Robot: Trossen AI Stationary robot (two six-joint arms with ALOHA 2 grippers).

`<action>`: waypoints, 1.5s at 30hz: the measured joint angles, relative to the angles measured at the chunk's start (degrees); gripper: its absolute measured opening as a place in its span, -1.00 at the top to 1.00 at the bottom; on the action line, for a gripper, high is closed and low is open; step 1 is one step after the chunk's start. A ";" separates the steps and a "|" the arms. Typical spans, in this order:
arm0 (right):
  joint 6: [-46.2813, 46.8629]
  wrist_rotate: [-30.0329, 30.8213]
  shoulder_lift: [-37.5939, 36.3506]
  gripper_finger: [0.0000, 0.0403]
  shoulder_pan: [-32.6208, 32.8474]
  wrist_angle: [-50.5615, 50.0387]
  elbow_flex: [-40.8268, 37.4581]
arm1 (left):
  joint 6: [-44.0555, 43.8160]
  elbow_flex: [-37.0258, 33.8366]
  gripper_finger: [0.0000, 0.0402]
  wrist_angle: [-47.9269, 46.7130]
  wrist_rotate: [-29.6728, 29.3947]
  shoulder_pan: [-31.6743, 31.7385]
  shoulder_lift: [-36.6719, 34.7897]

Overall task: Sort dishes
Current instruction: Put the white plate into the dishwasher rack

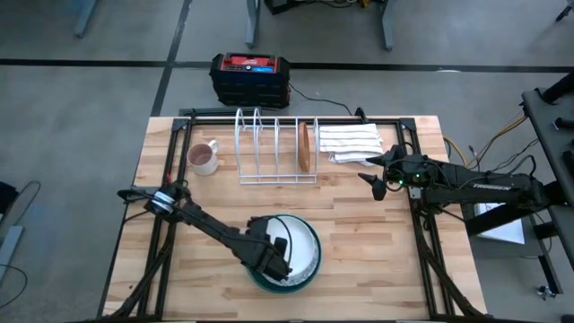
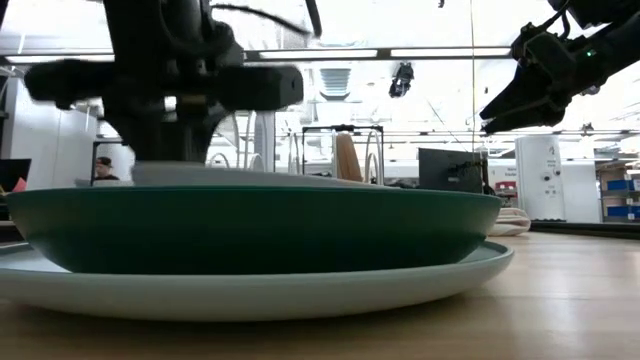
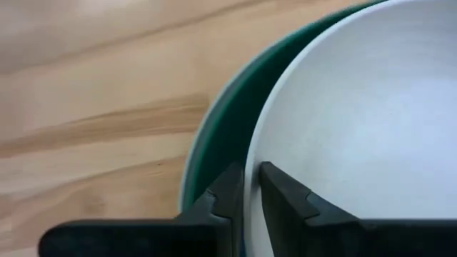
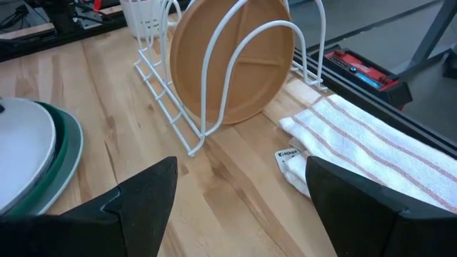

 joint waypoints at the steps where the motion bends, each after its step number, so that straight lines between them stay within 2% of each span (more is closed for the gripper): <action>1: 0.00 0.00 0.00 -0.49 0.01 -0.01 0.00 | 0.00 0.94 0.82 -1.39 -0.02 0.00 0.00; 6: 0.00 0.00 0.00 -0.49 0.01 -0.01 0.00 | 0.47 5.86 0.82 -8.07 -0.79 0.02 0.02; 12: 0.02 0.00 0.00 -0.49 0.01 -0.01 0.00 | 1.32 13.26 0.87 -14.38 -8.59 -0.20 0.09; 16: 0.02 0.00 0.00 -0.49 -0.01 0.02 0.00 | 5.77 16.75 0.98 -14.75 -9.05 -0.20 0.02; 19: 0.02 0.00 0.00 -0.49 0.01 0.02 0.00 | 6.50 17.43 0.95 -14.25 -9.34 0.08 0.00; 25: 0.03 0.00 0.00 -0.49 0.01 0.02 0.00 | 4.00 14.15 0.77 -10.40 -8.20 1.11 -0.03; 31: 0.04 0.00 0.08 -0.49 0.01 0.02 0.00 | 4.00 7.84 0.51 -5.03 -3.30 1.92 0.04; 36: 0.07 0.00 0.25 -0.49 0.00 0.02 0.00 | 4.02 3.81 0.31 0.23 -2.95 2.04 0.04; 45: 0.26 0.02 1.07 -0.49 0.00 0.02 0.00 | 4.09 1.06 0.23 3.25 -1.49 2.10 1.21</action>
